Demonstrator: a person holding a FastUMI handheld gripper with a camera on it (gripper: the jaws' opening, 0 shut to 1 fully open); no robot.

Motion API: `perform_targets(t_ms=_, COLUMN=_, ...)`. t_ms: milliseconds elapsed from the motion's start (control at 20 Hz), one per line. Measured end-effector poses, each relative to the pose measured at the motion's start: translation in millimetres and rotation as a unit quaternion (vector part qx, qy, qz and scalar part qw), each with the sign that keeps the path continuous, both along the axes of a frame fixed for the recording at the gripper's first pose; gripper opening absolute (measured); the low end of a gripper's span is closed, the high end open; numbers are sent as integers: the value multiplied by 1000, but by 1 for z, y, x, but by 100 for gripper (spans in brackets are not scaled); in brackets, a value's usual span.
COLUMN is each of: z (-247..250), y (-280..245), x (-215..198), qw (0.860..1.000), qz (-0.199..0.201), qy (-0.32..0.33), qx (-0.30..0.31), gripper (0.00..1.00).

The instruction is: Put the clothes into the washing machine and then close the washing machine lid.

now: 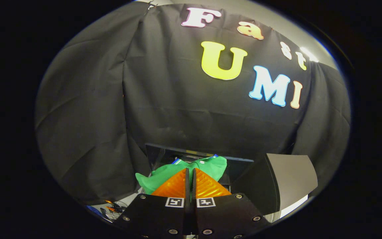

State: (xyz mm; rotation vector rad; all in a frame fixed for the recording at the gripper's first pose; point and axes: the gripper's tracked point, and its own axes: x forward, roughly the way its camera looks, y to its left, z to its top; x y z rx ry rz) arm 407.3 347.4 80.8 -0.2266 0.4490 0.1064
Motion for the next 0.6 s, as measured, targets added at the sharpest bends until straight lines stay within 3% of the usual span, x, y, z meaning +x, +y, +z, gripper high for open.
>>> perform_targets(t_ms=600, z=-100, y=-7, x=2, qw=996, qz=-12, qy=82, qx=13, gripper=0)
